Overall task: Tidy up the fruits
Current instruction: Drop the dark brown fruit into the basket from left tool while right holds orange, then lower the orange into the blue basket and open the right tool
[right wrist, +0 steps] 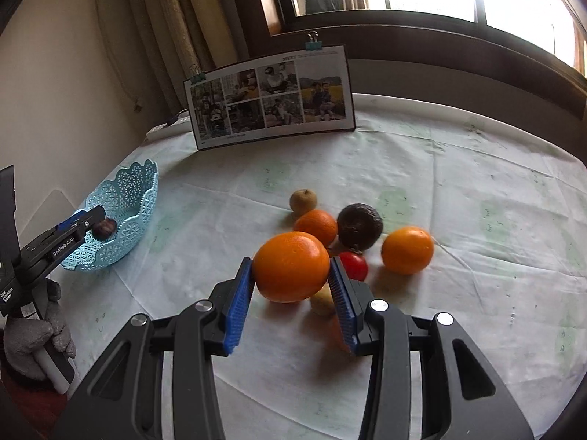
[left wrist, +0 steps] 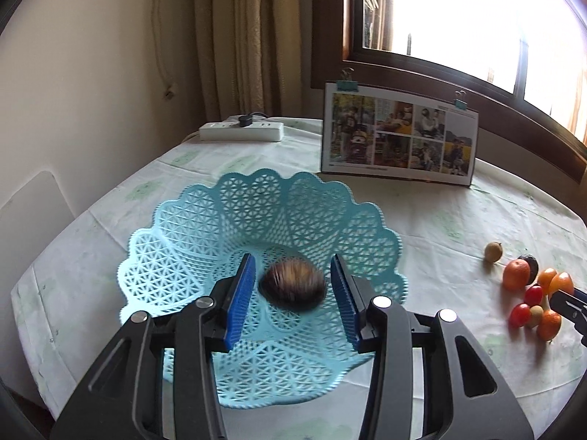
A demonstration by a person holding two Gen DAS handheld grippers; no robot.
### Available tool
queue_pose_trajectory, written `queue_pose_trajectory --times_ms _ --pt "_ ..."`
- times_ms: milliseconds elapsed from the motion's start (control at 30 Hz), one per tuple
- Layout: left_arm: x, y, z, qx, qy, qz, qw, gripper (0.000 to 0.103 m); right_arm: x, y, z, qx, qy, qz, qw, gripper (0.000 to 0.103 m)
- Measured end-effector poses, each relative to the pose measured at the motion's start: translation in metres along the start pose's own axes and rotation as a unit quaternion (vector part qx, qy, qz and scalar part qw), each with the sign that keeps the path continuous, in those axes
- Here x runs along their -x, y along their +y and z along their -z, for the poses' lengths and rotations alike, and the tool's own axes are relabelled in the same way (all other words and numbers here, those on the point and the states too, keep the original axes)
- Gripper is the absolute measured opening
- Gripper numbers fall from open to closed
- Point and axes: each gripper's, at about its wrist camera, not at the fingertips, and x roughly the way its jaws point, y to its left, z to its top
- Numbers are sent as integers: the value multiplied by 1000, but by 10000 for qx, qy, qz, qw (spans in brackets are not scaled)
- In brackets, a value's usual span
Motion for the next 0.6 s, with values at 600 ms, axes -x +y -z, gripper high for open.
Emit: queue_pose_trajectory --times_ms 600 --pt "13 58 4 255 -235 -556 9979 94 -41 129 -26 980 75 -811 9919 42"
